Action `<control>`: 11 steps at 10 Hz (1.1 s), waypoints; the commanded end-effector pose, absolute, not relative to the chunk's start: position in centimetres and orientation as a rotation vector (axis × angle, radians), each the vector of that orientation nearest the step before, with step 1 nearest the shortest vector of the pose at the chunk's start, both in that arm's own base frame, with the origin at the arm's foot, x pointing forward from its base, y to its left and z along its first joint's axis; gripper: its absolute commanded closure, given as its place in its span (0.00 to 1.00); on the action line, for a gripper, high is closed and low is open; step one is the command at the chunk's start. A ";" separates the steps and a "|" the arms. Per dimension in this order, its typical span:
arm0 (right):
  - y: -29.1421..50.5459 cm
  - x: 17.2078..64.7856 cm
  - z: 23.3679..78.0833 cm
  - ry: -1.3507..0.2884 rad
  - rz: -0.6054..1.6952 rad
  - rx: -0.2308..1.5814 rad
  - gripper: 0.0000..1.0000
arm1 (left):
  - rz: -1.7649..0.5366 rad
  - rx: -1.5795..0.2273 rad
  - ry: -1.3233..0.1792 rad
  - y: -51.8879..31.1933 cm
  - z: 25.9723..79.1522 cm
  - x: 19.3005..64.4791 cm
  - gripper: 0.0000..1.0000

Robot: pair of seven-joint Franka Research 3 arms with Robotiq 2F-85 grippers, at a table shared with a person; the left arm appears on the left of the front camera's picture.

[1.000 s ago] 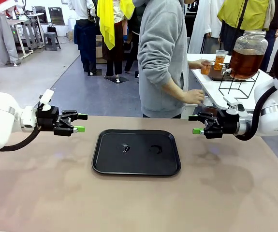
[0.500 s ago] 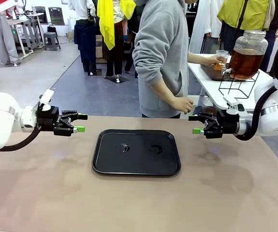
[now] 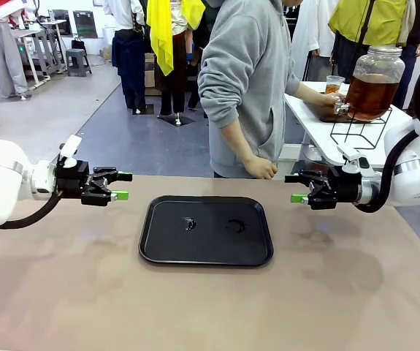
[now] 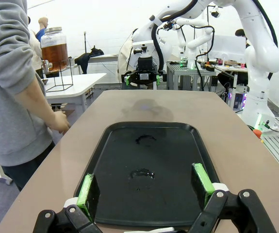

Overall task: Pour the drink into the iced cup.
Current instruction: Open the gripper to release the iced cup you were holding.

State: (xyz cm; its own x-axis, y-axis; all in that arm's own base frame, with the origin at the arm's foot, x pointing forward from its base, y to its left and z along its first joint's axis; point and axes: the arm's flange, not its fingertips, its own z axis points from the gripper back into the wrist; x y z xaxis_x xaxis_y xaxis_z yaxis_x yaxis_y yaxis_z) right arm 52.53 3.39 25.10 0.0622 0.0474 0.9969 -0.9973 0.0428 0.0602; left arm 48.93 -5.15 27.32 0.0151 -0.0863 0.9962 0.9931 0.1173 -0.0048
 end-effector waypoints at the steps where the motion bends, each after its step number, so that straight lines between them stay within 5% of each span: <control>1: 3.5 52.6 25.4 -1.141 1.153 1.174 0.00 | -1.155 -1.065 -1.189 -5.2 27.5 49.0 0.00; 11: 3.5 52.6 25.4 -1.141 1.153 1.174 0.00 | -1.155 -1.065 -1.189 -5.2 27.5 49.0 0.00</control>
